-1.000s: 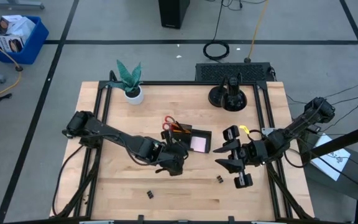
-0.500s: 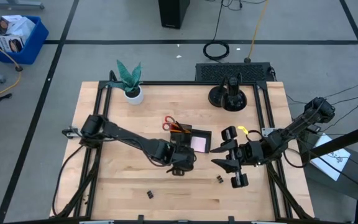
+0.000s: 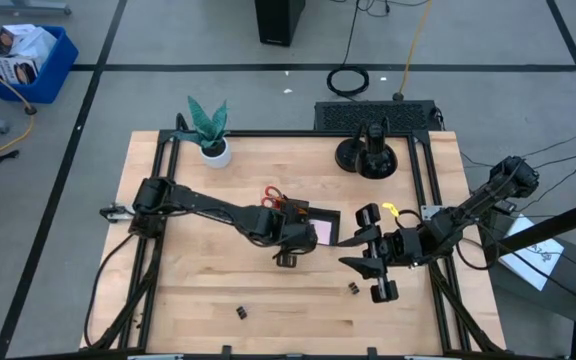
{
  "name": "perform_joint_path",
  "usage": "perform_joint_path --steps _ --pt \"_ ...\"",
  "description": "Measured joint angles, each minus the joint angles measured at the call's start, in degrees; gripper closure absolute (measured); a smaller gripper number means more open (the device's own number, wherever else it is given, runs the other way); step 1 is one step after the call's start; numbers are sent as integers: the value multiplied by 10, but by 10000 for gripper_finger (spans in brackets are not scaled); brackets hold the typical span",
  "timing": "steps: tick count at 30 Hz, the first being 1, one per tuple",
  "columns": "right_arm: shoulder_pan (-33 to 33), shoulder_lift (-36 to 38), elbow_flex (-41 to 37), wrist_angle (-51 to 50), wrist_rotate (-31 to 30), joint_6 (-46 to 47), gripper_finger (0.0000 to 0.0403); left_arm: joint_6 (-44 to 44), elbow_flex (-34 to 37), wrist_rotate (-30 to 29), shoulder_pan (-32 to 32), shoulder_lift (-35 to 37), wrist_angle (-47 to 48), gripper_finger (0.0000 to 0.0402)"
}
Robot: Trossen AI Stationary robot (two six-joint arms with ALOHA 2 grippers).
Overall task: Pick and place office supplies into organizer
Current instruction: Put the top left black binder clip into the desk organizer
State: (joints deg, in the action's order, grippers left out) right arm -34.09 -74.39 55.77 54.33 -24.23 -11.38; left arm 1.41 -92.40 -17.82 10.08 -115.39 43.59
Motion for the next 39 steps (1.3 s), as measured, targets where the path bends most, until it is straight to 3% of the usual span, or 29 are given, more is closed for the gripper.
perform_joint_path --steps 4,9,31,39 --pt "0 0 0 0 0 0 293 4 0 32 -12 -1 7 401" --pt "0 0 0 -1 0 -3 293 9 0 7 -16 -5 14 402" --pt "0 -1 1 -6 1 -1 293 2 0 29 -33 -37 15 401" --pt "0 -1 1 -6 2 2 293 8 0 74 -62 -36 17 401"
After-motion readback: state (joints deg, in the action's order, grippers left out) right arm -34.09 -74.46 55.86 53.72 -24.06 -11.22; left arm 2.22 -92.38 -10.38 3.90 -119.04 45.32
